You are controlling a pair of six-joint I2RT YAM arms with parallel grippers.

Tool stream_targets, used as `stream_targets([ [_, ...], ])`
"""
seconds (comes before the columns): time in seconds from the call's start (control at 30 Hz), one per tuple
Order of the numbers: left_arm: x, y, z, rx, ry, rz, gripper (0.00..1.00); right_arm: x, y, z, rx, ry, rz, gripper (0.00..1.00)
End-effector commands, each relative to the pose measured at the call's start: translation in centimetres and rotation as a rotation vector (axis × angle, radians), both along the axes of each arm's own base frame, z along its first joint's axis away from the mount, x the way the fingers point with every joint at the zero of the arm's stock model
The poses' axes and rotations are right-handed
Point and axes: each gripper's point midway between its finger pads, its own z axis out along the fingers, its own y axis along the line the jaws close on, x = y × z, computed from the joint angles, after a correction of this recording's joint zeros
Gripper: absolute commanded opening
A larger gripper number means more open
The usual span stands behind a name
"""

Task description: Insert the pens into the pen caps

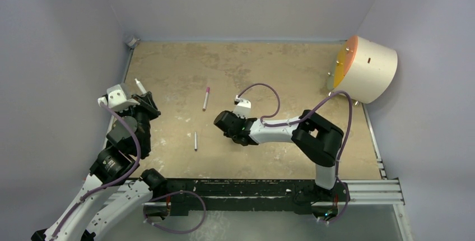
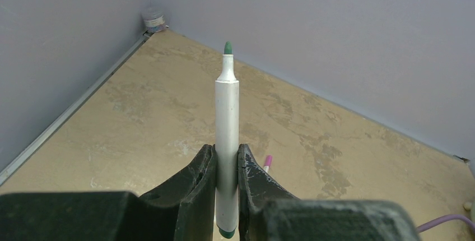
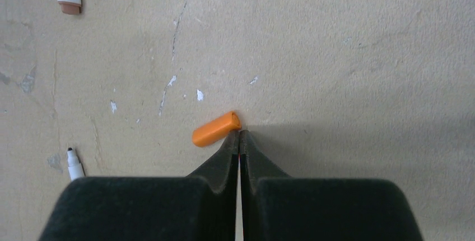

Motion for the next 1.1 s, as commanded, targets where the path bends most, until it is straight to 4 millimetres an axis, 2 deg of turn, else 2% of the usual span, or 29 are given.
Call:
stream_targets([
  [0.0, 0.0, 0.2, 0.5, 0.009, -0.015, 0.009, 0.0, 1.0, -0.4, -0.8, -0.042, 0.004, 0.017, 0.0],
  [0.33, 0.0, 0.4, 0.4, 0.019, -0.009, 0.019, 0.0, 2.8, 1.3, -0.2, -0.038, -0.019, 0.052, 0.0],
  [0.47, 0.0, 0.4, 0.4, 0.021, -0.009, 0.022, 0.0, 3.0, 1.1, 0.5, -0.032, -0.037, 0.034, 0.0],
  [0.5, 0.0, 0.4, 0.4, 0.02, -0.009, 0.021, 0.0, 3.1, 0.8, 0.9, -0.033, -0.05, 0.024, 0.03],
  [0.6, 0.0, 0.3, 0.4, 0.017, -0.011, 0.016, 0.0, 3.3, 0.2, 2.1, -0.033, -0.079, 0.003, 0.27],
  [0.7, 0.0, 0.3, 0.4, 0.017, -0.009, 0.015, 0.0, 3.4, -0.3, 2.9, -0.032, -0.101, -0.006, 0.43],
  [0.9, 0.1, 0.2, 0.4, 0.015, -0.01, 0.008, 0.0, 3.5, -0.1, 3.7, -0.045, -0.154, 0.051, 0.57],
  [0.97, 0.0, 0.2, 0.4, 0.014, -0.011, 0.009, 0.0, 3.0, 0.0, 3.5, -0.075, -0.166, 0.082, 0.59],
  [1.07, 0.1, 0.2, 0.4, 0.015, -0.009, 0.008, 0.0, 2.5, 1.4, 3.7, -0.105, -0.213, 0.209, 0.58],
])
